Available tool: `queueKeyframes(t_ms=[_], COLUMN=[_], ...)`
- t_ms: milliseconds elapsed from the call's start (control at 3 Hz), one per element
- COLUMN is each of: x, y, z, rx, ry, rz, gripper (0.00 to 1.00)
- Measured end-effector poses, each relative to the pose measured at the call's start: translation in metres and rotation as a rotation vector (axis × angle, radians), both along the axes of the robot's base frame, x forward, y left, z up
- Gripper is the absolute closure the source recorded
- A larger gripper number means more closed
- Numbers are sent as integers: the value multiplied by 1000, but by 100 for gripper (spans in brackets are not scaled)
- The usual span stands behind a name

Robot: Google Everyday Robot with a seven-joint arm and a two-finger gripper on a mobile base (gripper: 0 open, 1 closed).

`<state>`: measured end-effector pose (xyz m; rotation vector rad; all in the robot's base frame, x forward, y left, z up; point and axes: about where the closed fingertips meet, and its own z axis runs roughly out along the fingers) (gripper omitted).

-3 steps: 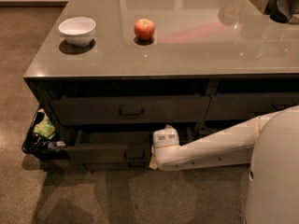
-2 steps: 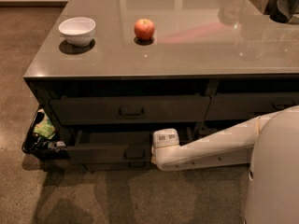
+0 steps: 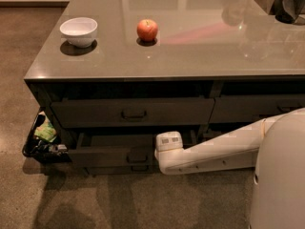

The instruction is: Open middle drawer

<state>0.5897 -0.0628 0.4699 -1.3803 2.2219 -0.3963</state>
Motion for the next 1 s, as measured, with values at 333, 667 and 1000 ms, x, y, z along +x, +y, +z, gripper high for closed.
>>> queueKeyframes(t_ms=[333,667,1000], x=[0,0,6], y=[0,0,-3], z=[0,0,1], rx=[0,0,-6], ry=[0,0,-31], rz=[0,0,-19], gripper=[89,100,100])
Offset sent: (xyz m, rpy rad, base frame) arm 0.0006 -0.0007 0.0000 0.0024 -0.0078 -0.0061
